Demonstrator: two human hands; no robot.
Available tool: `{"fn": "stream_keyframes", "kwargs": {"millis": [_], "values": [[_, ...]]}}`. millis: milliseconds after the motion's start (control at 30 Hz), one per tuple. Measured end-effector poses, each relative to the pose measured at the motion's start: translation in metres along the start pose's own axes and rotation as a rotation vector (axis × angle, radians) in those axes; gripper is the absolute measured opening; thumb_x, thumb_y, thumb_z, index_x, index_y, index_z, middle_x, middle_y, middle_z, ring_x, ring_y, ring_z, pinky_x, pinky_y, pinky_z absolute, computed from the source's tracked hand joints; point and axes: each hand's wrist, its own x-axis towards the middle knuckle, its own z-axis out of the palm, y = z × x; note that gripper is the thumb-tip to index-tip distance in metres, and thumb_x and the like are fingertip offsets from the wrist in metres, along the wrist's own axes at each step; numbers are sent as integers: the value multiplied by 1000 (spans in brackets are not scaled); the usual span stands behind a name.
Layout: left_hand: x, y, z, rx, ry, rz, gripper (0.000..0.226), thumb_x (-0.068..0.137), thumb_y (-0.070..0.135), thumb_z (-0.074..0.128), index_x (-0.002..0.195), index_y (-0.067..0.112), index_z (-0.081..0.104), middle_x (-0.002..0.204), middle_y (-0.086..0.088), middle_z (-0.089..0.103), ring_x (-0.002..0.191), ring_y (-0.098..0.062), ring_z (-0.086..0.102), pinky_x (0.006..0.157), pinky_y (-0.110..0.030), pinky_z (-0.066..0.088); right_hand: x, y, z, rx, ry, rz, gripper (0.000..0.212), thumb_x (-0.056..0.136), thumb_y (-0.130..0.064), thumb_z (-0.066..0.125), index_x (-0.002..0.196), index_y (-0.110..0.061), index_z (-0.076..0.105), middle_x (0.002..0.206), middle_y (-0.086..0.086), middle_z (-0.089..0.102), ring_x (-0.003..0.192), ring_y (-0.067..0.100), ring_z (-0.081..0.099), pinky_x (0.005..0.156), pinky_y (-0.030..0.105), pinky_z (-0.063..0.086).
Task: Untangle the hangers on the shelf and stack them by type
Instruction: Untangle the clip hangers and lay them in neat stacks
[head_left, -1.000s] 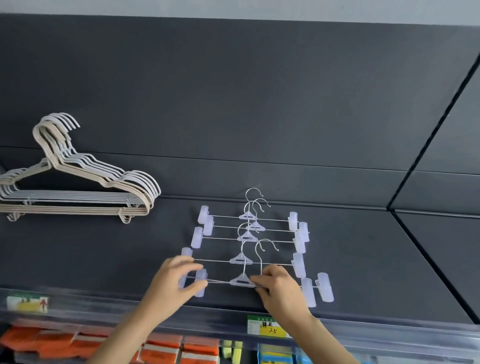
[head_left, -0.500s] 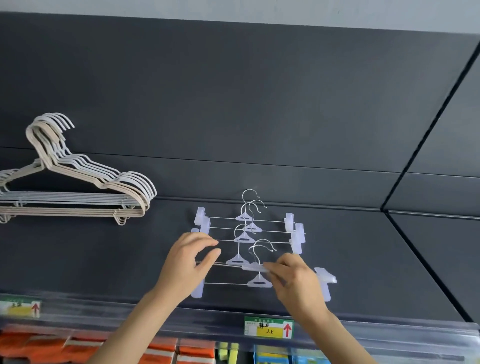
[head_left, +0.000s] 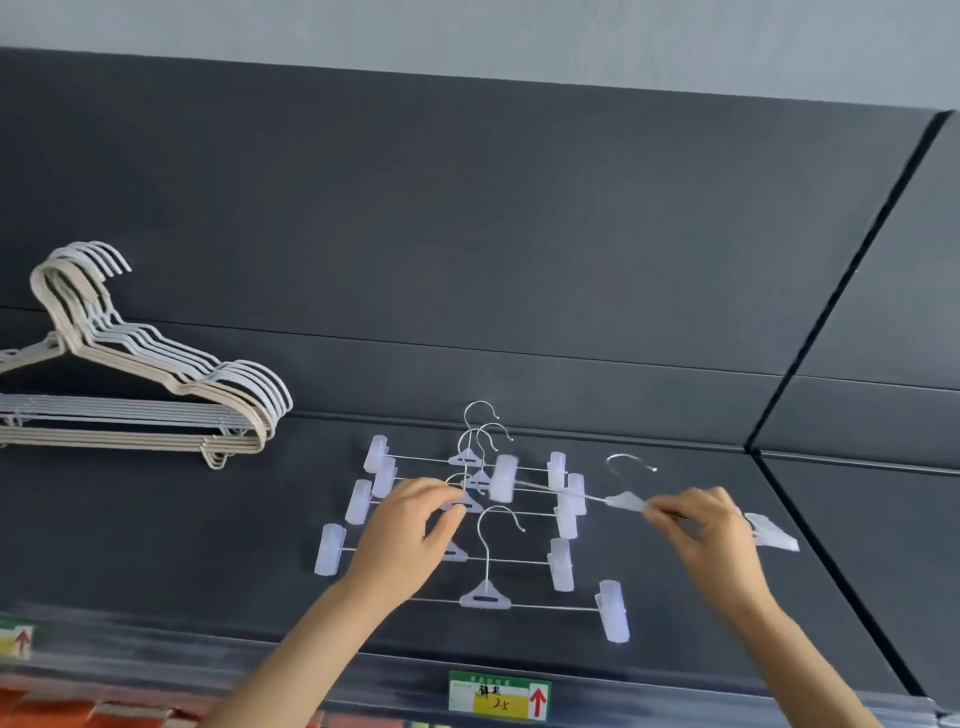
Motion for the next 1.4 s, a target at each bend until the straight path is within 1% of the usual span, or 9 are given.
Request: {"fn": "stream_keyframes", "kwargs": {"millis": [67, 133, 333, 767, 1000, 1100, 1167, 1300, 1400], "values": [[5, -8, 8, 59, -15, -76, 35, 92, 33, 46, 115, 14, 63, 116, 7, 62, 111, -5, 50, 90, -12, 34, 12, 28, -14, 82, 13, 137, 18, 79, -7, 69, 72, -23, 70, 72, -3, 64, 83, 24, 49, 71, 13, 36], [10, -15, 15, 122, -37, -152, 31, 94, 24, 46, 120, 12, 60, 122, 2, 60, 118, -11, 49, 95, -21, 37, 26, 55, -24, 107, 11, 240, 16, 80, -4, 67, 75, -19, 71, 75, 4, 64, 85, 26, 53, 74, 26, 36], [20, -27, 24, 240, -47, -304, 32, 95, 19, 45, 123, 11, 57, 127, -1, 58, 122, -15, 47, 100, -26, 38, 59, 125, -24, -33, -15, 385, 8, 76, -5, 71, 83, -3, 74, 90, 16, 71, 80, 23, 57, 74, 29, 36], [35, -22, 42, 283, -100, -243, 33, 94, 20, 47, 126, 16, 54, 125, 3, 53, 120, -12, 45, 99, -23, 38, 100, 158, -4, -147, -193, 211, 9, 75, -2, 72, 80, -9, 76, 72, 2, 61, 86, 33, 55, 76, 32, 38], [34, -28, 30, 255, -66, -270, 31, 93, 19, 47, 123, 15, 56, 125, 2, 55, 121, -14, 44, 99, -25, 36, 95, 140, -4, -180, -185, 304, 24, 77, -4, 69, 101, -6, 71, 100, 17, 67, 106, 36, 56, 89, 37, 41], [26, -32, 10, 234, 21, -285, 29, 91, 15, 52, 119, 12, 60, 122, -1, 57, 116, -18, 47, 94, -26, 37, 79, 108, -10, -188, -35, 310, 38, 81, -5, 65, 119, -1, 60, 120, 21, 59, 118, 38, 48, 99, 42, 37], [15, -39, -4, 243, 86, -300, 27, 88, 11, 55, 114, 10, 63, 117, -5, 60, 110, -22, 51, 88, -28, 40, 57, 76, -11, -123, 31, 299, 31, 83, -7, 63, 113, -1, 63, 116, 19, 62, 108, 35, 54, 90, 33, 40], [-5, -53, -24, 338, 36, -405, 31, 84, 12, 61, 114, 8, 62, 114, -11, 59, 105, -32, 51, 79, -35, 44, -7, 12, 4, -15, -271, 244, 20, 81, -15, 68, 97, -3, 71, 87, 11, 68, 75, 22, 60, 69, 5, 40], [-10, -58, -28, 348, -73, -565, 45, 86, 24, 58, 128, 9, 50, 125, -14, 51, 116, -34, 46, 91, -38, 41, -35, -9, 19, 3, -482, 340, 27, 84, -23, 64, 90, 3, 64, 79, 16, 64, 78, 33, 58, 72, 28, 47]]}}
